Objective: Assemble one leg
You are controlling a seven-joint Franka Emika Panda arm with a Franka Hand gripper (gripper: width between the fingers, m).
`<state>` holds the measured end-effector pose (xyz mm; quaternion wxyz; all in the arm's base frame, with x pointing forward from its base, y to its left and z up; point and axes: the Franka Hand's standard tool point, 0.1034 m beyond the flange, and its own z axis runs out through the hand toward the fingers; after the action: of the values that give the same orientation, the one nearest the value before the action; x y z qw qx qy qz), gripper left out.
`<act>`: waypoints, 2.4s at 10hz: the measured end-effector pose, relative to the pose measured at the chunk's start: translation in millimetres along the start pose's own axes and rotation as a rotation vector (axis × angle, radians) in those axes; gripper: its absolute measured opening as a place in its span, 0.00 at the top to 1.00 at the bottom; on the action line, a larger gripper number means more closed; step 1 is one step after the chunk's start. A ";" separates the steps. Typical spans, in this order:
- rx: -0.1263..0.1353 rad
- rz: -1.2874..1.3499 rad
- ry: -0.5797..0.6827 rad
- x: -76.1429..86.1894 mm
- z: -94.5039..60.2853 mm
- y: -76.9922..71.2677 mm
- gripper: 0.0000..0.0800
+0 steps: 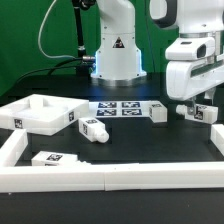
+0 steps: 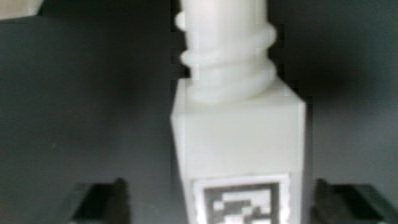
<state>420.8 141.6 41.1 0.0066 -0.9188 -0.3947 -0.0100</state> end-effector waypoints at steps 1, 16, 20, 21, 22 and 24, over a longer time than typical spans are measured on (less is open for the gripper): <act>-0.014 -0.037 -0.019 -4.7 -32.1 22.8 0.27; -0.002 -0.396 -0.033 -146.2 -74.6 228.6 0.19; -0.004 -0.390 -0.033 -147.8 -73.4 240.7 0.19; -0.004 -0.390 -0.033 -147.8 -73.2 240.7 0.19; -0.001 -0.391 -0.031 -151.4 -70.6 241.1 0.19; 0.008 -0.350 -0.034 -221.0 -38.7 259.3 0.19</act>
Offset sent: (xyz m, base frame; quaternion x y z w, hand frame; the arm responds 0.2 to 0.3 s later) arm 0.0337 -0.1000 0.0405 0.0311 -0.0302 -0.0575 0.9974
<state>456.3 -198.0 73.5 0.0015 -0.8360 -0.5487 0.0062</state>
